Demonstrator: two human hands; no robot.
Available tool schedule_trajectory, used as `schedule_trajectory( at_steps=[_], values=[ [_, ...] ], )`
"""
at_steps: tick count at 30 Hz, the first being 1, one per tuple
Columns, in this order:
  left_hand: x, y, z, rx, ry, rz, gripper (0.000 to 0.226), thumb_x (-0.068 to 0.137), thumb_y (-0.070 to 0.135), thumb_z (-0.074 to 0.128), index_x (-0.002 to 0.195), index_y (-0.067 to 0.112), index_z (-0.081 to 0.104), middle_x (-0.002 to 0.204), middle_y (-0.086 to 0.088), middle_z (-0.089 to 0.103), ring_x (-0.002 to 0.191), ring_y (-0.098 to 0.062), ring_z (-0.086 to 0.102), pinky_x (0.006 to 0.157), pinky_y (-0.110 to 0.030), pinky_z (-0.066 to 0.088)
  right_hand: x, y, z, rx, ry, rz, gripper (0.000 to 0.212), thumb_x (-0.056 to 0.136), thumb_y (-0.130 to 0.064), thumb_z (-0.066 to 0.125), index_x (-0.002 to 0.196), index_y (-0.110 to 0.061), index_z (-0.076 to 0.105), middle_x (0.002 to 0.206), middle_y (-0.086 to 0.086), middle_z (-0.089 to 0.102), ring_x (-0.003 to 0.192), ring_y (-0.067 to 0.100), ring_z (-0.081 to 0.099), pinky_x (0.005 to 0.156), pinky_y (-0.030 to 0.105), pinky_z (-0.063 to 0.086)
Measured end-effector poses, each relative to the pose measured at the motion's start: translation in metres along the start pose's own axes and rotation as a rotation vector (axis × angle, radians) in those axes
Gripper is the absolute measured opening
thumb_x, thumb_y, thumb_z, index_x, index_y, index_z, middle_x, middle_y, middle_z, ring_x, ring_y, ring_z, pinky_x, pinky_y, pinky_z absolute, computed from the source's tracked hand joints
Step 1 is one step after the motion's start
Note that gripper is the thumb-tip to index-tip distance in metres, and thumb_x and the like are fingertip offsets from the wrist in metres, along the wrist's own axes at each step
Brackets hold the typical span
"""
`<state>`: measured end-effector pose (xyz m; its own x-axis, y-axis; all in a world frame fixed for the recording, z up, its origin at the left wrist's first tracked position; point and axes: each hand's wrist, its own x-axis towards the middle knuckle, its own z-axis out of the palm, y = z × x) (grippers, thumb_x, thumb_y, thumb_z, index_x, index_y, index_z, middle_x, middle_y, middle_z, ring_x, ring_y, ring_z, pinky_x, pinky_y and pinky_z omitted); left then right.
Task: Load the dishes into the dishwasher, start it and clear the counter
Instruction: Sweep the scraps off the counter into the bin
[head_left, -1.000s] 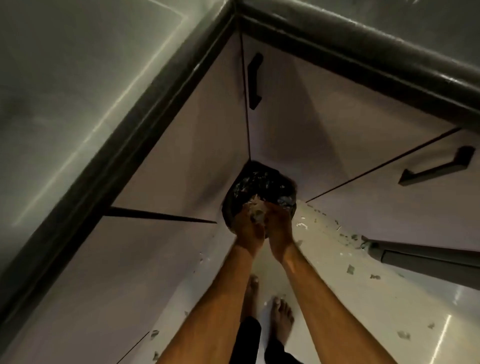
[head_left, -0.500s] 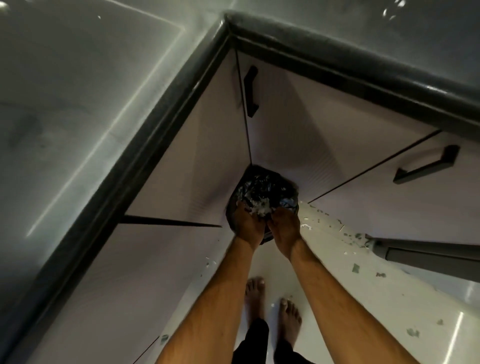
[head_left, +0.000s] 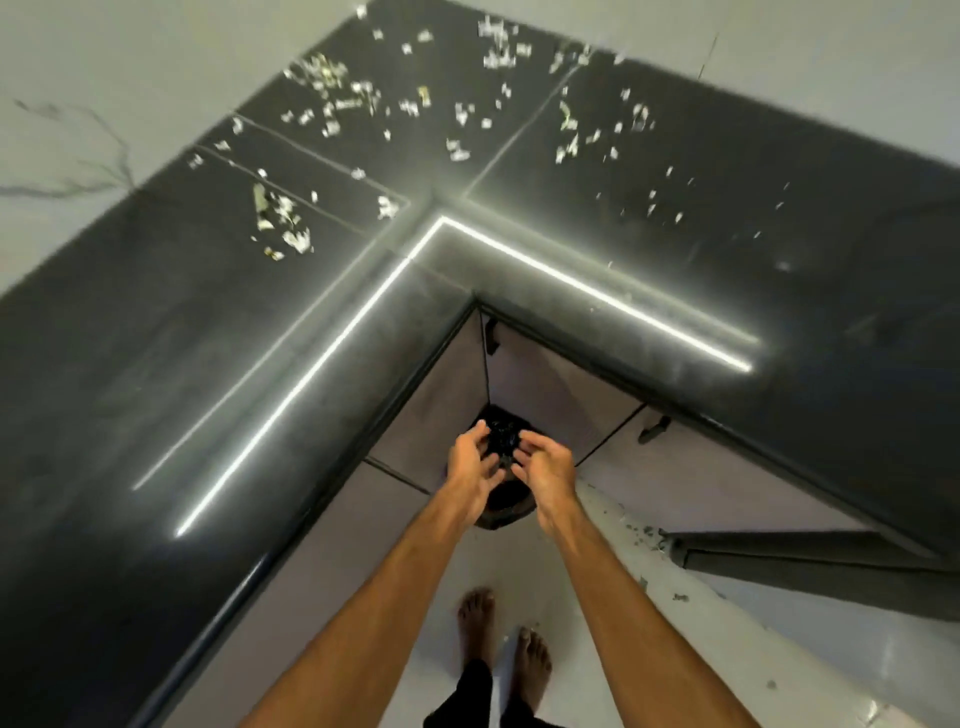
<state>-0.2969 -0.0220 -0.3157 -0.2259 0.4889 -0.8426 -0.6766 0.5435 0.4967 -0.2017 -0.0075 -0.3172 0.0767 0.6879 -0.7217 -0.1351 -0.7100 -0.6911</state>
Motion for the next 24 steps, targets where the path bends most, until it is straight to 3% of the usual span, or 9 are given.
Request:
schedule_trajectory(
  at_steps=[4, 7, 12, 16, 19, 21, 24],
  values=[
    [-0.081, 0.049, 0.023, 0.067, -0.083, 0.191, 0.037, 0.104, 0.021, 0.050, 0.138, 0.007, 0.054, 0.140, -0.012, 0.055, 0.129, -0.030, 0.055, 0.104, -0.041, 0.045, -0.065, -0.070, -0.007, -0.115, -0.122, -0.189, 0.041, 0.095, 0.010, 0.038, 0.108, -0.011, 0.070, 0.105, 0.006, 0.072, 0.107, 0.022, 0.069, 0.080, 0.026, 0.058],
    [-0.126, 0.084, 0.041, 0.093, -0.182, 0.339, 0.032, 0.104, 0.019, 0.050, 0.134, 0.010, 0.054, 0.129, -0.011, 0.062, 0.118, -0.027, 0.061, 0.096, -0.036, 0.051, -0.097, -0.125, -0.009, -0.170, -0.169, -0.337, 0.037, 0.095, 0.010, 0.045, 0.106, -0.013, 0.072, 0.104, 0.003, 0.075, 0.100, 0.014, 0.071, 0.081, 0.025, 0.060],
    [-0.166, 0.143, 0.073, 0.138, -0.239, 0.450, 0.027, 0.102, 0.014, 0.055, 0.129, 0.011, 0.056, 0.111, -0.005, 0.064, 0.102, -0.019, 0.061, 0.095, -0.036, 0.049, -0.112, -0.200, -0.005, -0.172, -0.160, -0.453, 0.042, 0.091, 0.013, 0.043, 0.099, -0.015, 0.073, 0.101, 0.005, 0.075, 0.099, 0.018, 0.072, 0.082, 0.030, 0.061],
    [-0.163, 0.176, 0.091, 0.258, -0.221, 0.516, 0.021, 0.100, 0.016, 0.057, 0.121, 0.015, 0.062, 0.098, 0.001, 0.062, 0.094, -0.013, 0.059, 0.093, -0.032, 0.049, -0.100, -0.234, -0.005, -0.257, -0.109, -0.519, 0.046, 0.087, 0.017, 0.043, 0.112, -0.008, 0.072, 0.110, 0.006, 0.073, 0.100, 0.014, 0.069, 0.083, 0.027, 0.060],
    [-0.145, 0.195, 0.102, 0.365, -0.201, 0.568, 0.010, 0.096, 0.018, 0.062, 0.105, 0.023, 0.064, 0.095, 0.003, 0.062, 0.090, -0.012, 0.058, 0.085, -0.029, 0.048, -0.082, -0.246, -0.011, -0.388, -0.035, -0.580, 0.046, 0.084, 0.011, 0.049, 0.115, -0.016, 0.070, 0.116, 0.001, 0.072, 0.104, 0.011, 0.066, 0.097, 0.037, 0.056],
    [-0.131, 0.202, 0.109, 0.435, -0.194, 0.597, 0.012, 0.095, 0.019, 0.064, 0.107, 0.021, 0.063, 0.095, 0.005, 0.062, 0.088, -0.009, 0.058, 0.079, -0.024, 0.047, -0.073, -0.250, -0.021, -0.507, 0.015, -0.609, 0.047, 0.084, 0.008, 0.055, 0.119, -0.020, 0.067, 0.123, -0.001, 0.068, 0.117, 0.012, 0.061, 0.097, 0.031, 0.052],
    [-0.115, 0.203, 0.121, 0.533, -0.186, 0.599, 0.019, 0.094, 0.020, 0.066, 0.112, 0.019, 0.062, 0.099, 0.005, 0.064, 0.091, -0.012, 0.059, 0.077, -0.023, 0.044, -0.057, -0.251, -0.041, -0.703, 0.101, -0.678, 0.048, 0.086, 0.001, 0.066, 0.133, -0.011, 0.059, 0.135, 0.005, 0.061, 0.128, 0.020, 0.055, 0.099, 0.023, 0.040]
  ],
)
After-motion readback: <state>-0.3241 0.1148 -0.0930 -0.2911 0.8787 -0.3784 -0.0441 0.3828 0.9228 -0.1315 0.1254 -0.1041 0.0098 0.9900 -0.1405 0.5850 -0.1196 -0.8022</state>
